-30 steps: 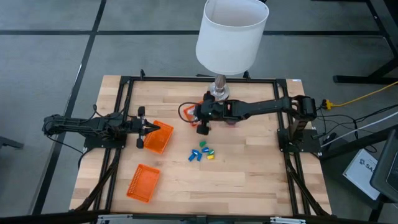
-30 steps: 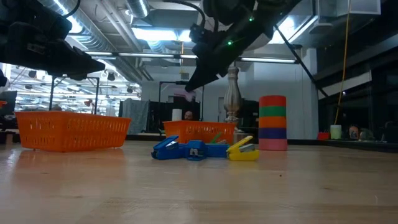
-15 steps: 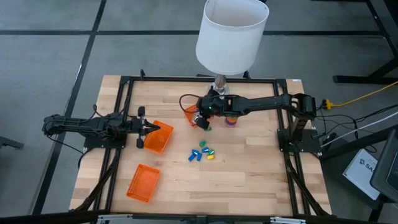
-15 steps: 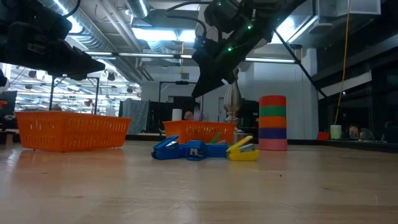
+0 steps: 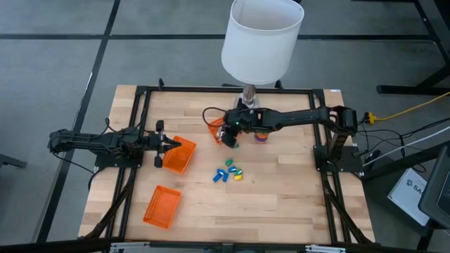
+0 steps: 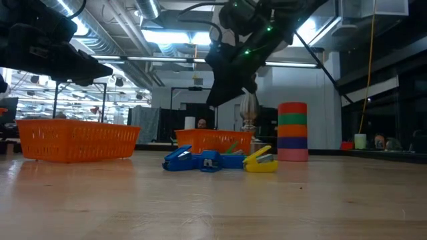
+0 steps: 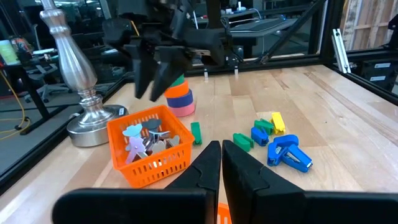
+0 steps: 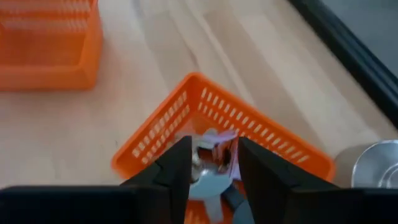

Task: Pick and place Stapler, Stapler remover, tape
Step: Adjust the top orange bin

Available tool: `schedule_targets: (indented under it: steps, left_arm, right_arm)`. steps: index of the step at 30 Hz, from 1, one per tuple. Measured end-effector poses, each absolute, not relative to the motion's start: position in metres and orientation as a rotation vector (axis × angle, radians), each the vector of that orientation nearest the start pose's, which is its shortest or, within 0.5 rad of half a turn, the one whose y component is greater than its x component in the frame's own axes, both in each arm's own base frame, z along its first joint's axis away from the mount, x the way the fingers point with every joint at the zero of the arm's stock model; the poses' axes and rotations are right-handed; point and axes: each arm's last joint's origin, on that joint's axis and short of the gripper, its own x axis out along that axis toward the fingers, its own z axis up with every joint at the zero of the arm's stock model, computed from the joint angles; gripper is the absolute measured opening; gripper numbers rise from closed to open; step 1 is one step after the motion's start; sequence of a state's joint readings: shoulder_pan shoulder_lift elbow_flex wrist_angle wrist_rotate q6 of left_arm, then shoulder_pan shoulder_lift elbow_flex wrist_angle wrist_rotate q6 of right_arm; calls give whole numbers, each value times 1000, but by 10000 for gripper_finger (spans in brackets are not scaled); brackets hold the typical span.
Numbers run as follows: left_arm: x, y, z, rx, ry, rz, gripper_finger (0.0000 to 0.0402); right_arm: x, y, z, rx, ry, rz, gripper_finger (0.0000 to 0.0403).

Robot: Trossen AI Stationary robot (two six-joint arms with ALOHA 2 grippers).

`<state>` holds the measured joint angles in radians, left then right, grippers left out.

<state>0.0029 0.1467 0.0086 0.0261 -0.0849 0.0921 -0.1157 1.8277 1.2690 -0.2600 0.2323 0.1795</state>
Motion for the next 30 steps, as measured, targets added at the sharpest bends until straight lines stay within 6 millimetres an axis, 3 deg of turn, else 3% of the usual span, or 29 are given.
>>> schedule_targets:
  steps: [8, 17, 24, 30]
  left_arm:
    - [106, 3, 157, 97, 116, 82, 12]
    - [106, 3, 157, 97, 117, 82, 10]
    - [106, 3, 157, 97, 117, 82, 11]
    - [106, 3, 157, 97, 116, 82, 12]
  right_arm:
    - [388, -29, 207, 108, 840, -309, 130]
    - [383, 14, 201, 124, 930, -170, 129]
    - [381, 51, 203, 116, 901, -157, 129]
    - [378, 71, 203, 99, 876, -189, 129]
